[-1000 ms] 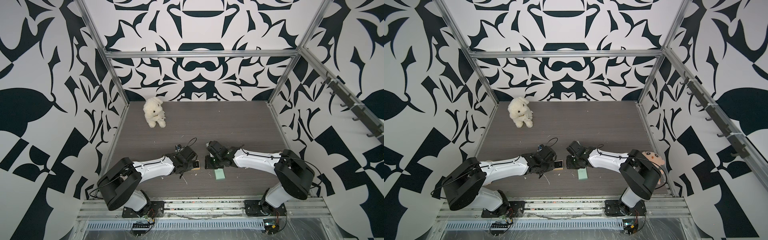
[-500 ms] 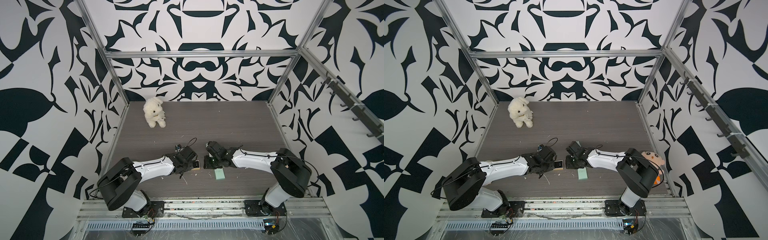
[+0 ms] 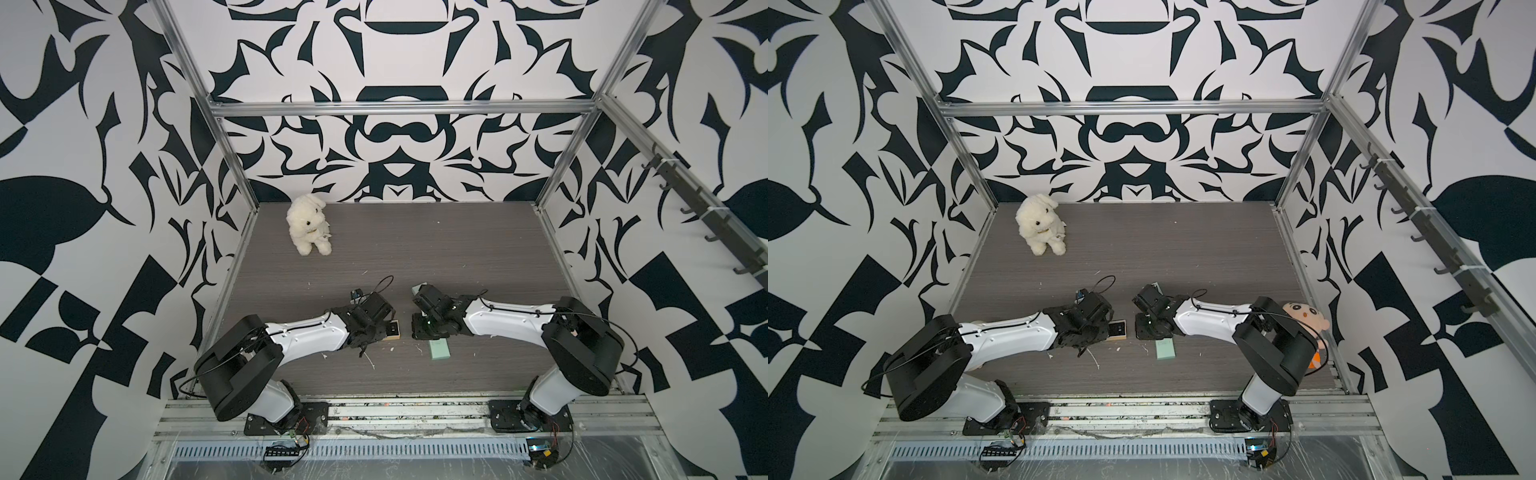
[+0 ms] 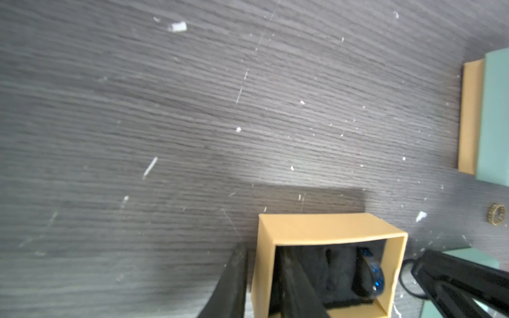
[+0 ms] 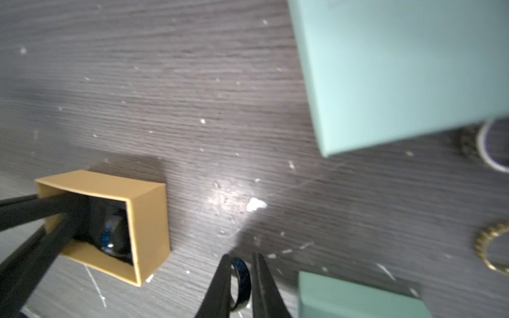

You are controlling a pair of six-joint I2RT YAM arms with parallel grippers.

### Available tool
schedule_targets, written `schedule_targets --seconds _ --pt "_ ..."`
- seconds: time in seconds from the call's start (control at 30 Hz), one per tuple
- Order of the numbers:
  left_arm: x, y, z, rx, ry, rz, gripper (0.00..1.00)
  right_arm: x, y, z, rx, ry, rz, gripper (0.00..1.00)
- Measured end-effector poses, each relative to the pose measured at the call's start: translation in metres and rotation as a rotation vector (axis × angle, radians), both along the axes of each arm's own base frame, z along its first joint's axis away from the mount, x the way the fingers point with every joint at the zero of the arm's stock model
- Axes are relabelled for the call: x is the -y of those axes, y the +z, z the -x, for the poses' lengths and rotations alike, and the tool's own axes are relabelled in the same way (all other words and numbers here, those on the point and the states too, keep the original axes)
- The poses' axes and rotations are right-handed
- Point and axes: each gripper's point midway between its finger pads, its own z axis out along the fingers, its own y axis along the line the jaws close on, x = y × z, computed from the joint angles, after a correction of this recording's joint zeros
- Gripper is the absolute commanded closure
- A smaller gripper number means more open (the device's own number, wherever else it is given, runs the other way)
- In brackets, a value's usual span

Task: Take the rings out of the lift-off lid box
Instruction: Place the ring at the center of the board, then take out the ring from the jewelry box.

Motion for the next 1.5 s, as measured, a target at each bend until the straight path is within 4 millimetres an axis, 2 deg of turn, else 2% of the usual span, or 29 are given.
schedule_targets --seconds 0.17,0.43,0.57,0.77,0.9,1.1,1.5 --pt "0.0 0.0 0.0 0.0 0.0 0.0 0.75 0.003 0.005 0.0 0.008 0.004 0.01 0.74" --pt "-0.002 0.0 0.001 -0.003 0.001 -0.005 0.75 0.003 0.023 -0.002 0.039 0.005 -0.005 0.71" --pt "-0.001 0.0 0.001 -0.004 0.001 -0.004 0.75 -0.008 0.035 -0.003 0.056 0.022 -0.026 0.72" --pt "-0.001 0.0 0.001 -0.003 0.002 -0.002 0.75 -0.038 0.05 -0.001 0.066 0.073 -0.066 0.74" --pt "-0.001 0.0 0.001 -0.004 0.007 0.0 0.75 -0.05 0.043 0.0 0.041 0.091 -0.062 0.75" --pt "0.0 0.001 0.002 -0.002 0.011 0.015 0.75 -0.059 0.031 -0.001 0.01 0.095 -0.047 0.76" --pt "-0.001 0.001 0.004 0.007 0.018 0.052 0.76 -0.072 0.031 -0.008 0.017 0.092 -0.068 0.77"
